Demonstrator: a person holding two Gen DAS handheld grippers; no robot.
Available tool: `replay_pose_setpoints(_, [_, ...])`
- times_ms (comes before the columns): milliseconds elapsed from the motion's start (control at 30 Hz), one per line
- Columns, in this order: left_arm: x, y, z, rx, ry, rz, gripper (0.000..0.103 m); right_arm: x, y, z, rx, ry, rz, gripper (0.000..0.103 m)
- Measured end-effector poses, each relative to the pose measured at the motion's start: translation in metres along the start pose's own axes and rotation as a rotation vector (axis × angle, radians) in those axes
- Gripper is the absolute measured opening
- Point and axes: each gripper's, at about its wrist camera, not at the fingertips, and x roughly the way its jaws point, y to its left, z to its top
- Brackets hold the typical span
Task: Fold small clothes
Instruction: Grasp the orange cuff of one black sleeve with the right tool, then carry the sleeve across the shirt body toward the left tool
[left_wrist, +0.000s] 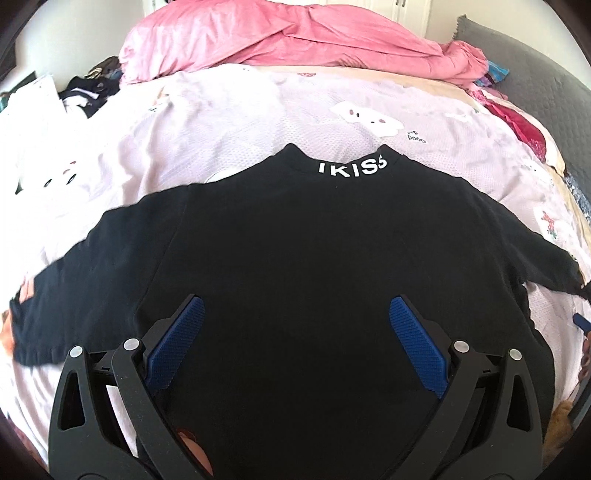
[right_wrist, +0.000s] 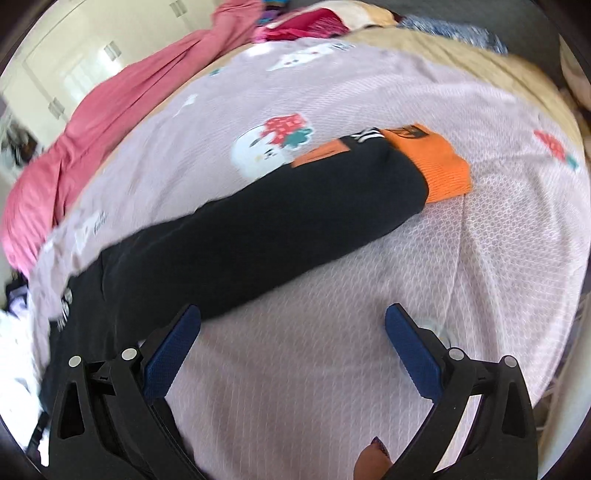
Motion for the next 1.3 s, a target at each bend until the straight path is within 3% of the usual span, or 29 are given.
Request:
replay_pose_setpoints(167, [0.021, -0.004, 0.015, 0.036, 0.022, -0.010, 0.095, 0.013, -0.010, 0.018, 0.074, 0.002, 0.008, 0.099])
replay_pose_setpoints(367, [0.032, 0.000, 0.028, 0.008, 0.028, -0.051, 0.095, 0.025, -0.029, 0.046, 0.173, 0.000, 0.040, 0.099])
replay_pose_setpoints(567, [0.039, 0.004, 0.027, 0.017, 0.030, -0.054, 0.095, 0.037, -0.064, 0.071, 0.370, -0.085, 0.195, 0.099])
replay_pose_setpoints(667, [0.040, 0.007, 0.026, 0.010, 0.031, -0.058, 0.095, 0.036, -0.067, 0.071, 0.391, -0.122, 0.219, 0.097])
replay_pose_setpoints(733, [0.041, 0.008, 0.026, 0.006, 0.027, -0.053, 0.095, 0.034, -0.064, 0.070, 0.378, -0.138, 0.226, 0.079])
replay_pose_setpoints(767, [0.041, 0.008, 0.026, 0.005, 0.027, -0.053, 0.095, 0.034, -0.065, 0.070, 0.384, -0.139, 0.229, 0.065])
replay_pose_setpoints(833, [0.041, 0.009, 0.025, -0.003, 0.026, -0.051, 0.095, 0.035, -0.069, 0.068, 0.415, -0.146, 0.249, 0.052])
replay_pose_setpoints(900, [0.040, 0.010, 0.024, -0.007, 0.027, -0.054, 0.095, 0.036, -0.075, 0.068, 0.452, -0.143, 0.306, 0.030])
replay_pose_setpoints(1067, [0.033, 0.013, 0.025, -0.016, 0.015, -0.066, 0.095, 0.021, -0.052, 0.065, 0.351, -0.177, 0.380, 0.014])
replay_pose_setpoints(1300, [0.021, 0.022, 0.029, -0.034, -0.009, -0.070, 0.095, -0.021, 0.011, 0.050, 0.077, -0.275, 0.452, 0.012])
